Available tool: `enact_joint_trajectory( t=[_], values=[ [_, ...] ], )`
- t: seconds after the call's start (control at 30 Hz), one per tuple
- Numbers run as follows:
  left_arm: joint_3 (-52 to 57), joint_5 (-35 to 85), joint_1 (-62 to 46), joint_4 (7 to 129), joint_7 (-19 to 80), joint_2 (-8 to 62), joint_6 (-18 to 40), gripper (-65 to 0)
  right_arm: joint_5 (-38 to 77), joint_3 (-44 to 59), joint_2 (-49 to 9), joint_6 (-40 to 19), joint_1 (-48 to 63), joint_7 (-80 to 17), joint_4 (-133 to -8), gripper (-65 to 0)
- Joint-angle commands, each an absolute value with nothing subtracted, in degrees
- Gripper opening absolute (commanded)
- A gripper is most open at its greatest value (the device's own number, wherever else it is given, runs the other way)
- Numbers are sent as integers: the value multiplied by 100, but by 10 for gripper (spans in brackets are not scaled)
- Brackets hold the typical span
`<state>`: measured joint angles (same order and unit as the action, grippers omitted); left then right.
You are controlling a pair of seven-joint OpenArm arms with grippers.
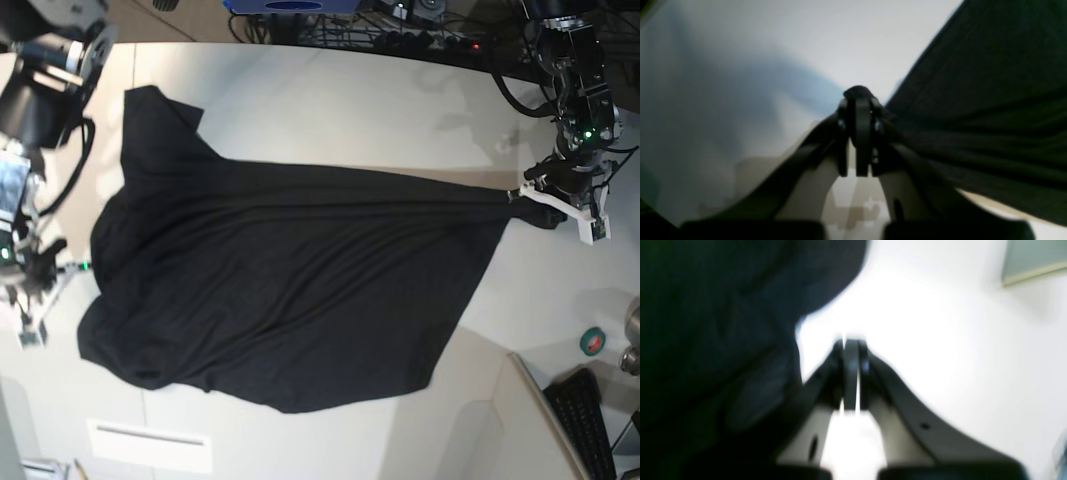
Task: Layout the t-shirt on the table in an organized manner, then fold the t-shirt properly
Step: 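Release the shirt with the right gripper and move it to another edge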
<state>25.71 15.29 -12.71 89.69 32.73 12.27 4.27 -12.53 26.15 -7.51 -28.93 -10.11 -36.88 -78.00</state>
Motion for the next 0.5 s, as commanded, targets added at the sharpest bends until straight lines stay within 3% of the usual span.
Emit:
enact_joint_trajectory(
  t=[0.0, 0.07, 0.17, 0.23, 0.47],
  values=[
    [2598, 1534, -1226, 9077, 3152, 1314, 382, -650, -1059, 2580, -725, -2958, -752, -4013, -8330, -650],
    [2598, 1534, -1226, 9086, 3152, 1314, 382, -650, -716, 2571, -708, -2958, -180, -4576, -9007, -624],
    [2598, 1534, -1209, 9086, 3152, 1314, 382, -650, 92, 2589, -699, -3204, 752, -5103, -9807, -314],
    [2598, 1534, -1200, 9086, 3152, 1314, 382, -650, 593, 2607, -725, -3468, 1279, -5253, -10062, -228],
    [2554, 1534, -1191, 9086, 3152, 1314, 382, -650, 1015, 2563, -523, -3644, 2220, -5305, -10123, -261]
  ],
)
